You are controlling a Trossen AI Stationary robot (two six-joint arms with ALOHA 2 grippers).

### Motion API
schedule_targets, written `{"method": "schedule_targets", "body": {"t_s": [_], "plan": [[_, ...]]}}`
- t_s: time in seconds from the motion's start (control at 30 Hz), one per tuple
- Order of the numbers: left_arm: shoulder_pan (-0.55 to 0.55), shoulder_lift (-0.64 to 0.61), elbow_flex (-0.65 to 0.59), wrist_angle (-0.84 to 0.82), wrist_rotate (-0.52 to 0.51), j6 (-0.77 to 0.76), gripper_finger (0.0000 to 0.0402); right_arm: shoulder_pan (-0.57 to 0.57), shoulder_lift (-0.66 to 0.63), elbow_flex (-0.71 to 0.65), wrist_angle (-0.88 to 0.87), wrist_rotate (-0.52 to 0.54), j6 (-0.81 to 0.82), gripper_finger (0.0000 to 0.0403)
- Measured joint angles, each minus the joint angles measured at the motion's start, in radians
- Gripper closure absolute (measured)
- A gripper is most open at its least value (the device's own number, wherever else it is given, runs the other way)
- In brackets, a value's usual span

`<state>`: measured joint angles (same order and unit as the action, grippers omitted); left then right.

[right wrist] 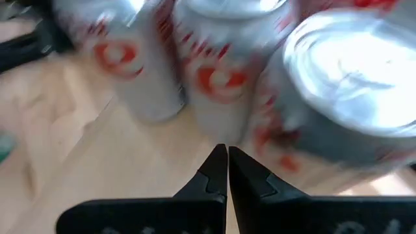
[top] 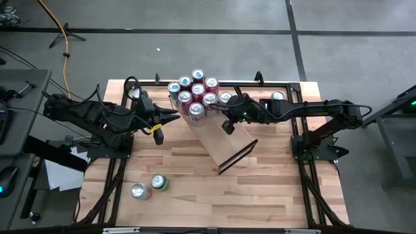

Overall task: Place canned beverage on shelf
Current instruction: Put the silver soda can on the shelf aligned with the other silver soda cans

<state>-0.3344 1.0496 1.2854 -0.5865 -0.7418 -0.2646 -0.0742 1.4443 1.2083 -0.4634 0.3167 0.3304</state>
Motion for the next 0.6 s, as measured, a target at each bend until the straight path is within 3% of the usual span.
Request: {"method": "schedule_targets", "body": {"t_s": [0.13,0.3,0.43,0.6], "plan": [[0.0,0.0,0.0,0.0,-0.001,0.0,0.0402,0.016,-0.011,0.002,-0.113,-0.091,-0.023,0.0403],[0.0,0.0,0.0,0.005,-0.002,-0.003,0.0401,0.029,-0.012,0.001,-0.282,0.038,0.021,0.0403],[0.0,0.0,0.0,0.005,-0.005,-0.003,0.0401,0.007,-0.012,0.001,-0.256,0.118,0.036,0.0403],[0.0,0.0,0.0,0.004,-0.005,-0.003,0.0402,-0.027,-0.012,0.001,-0.181,0.128,0.035,0.0403]]}}
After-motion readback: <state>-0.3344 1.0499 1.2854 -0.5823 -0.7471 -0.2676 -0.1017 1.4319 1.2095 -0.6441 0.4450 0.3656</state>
